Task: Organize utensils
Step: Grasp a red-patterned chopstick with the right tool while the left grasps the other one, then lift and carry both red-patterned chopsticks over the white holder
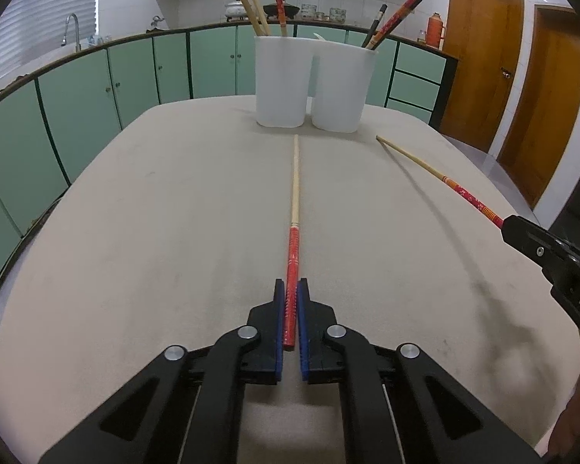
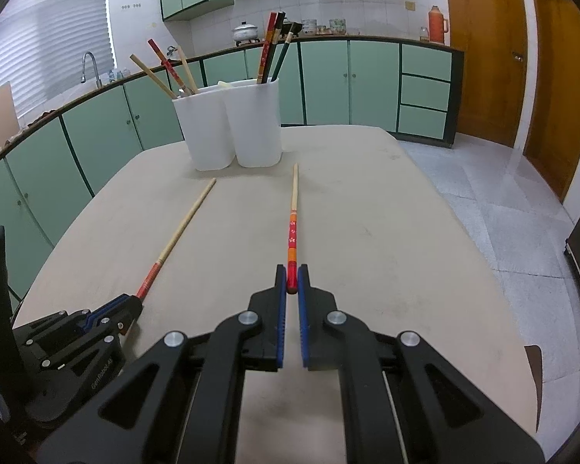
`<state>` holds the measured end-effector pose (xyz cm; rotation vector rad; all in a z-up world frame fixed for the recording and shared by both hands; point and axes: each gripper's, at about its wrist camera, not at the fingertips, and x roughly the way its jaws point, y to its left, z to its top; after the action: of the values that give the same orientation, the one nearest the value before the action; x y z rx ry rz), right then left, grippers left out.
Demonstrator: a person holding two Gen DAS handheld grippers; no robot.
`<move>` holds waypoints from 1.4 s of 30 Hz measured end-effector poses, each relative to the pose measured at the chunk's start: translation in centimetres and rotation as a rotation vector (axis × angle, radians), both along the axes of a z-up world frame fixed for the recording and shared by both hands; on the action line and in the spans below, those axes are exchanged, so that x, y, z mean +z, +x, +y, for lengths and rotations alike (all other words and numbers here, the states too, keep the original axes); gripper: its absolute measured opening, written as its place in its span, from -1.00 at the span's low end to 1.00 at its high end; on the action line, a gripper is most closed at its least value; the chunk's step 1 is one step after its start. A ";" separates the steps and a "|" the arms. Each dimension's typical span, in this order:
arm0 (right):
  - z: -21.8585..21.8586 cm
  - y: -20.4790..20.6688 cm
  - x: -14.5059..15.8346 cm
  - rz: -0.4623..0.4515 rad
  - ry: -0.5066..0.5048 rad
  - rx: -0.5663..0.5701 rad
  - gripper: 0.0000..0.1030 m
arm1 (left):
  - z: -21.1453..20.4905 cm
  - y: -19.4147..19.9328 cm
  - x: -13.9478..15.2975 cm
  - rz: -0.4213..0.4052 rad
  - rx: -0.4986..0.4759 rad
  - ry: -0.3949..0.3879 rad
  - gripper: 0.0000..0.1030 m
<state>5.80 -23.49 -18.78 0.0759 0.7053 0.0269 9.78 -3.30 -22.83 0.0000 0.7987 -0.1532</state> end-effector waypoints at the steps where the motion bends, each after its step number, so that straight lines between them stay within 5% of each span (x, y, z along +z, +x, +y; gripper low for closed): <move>1: 0.0 0.0 0.1 -0.002 -0.001 0.000 -0.90 | 0.1 0.0 0.2 -0.006 0.004 0.002 -0.89; 10: 0.0 -0.8 2.3 -0.061 -0.017 0.011 -0.90 | 0.9 -1.1 4.4 -0.105 0.011 0.023 -0.89; 26: -0.6 0.9 10.7 -0.152 0.033 0.078 -0.90 | 1.5 0.3 15.5 -0.305 -0.047 -0.085 -0.89; 42: -0.9 5.3 16.4 -0.140 0.087 0.155 -0.90 | 1.0 3.9 19.4 -0.341 -0.092 -0.123 -0.89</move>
<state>11.13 -24.40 -2.38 0.1018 0.5686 0.2097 13.69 -2.34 -3.40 -0.0524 0.4480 -0.2815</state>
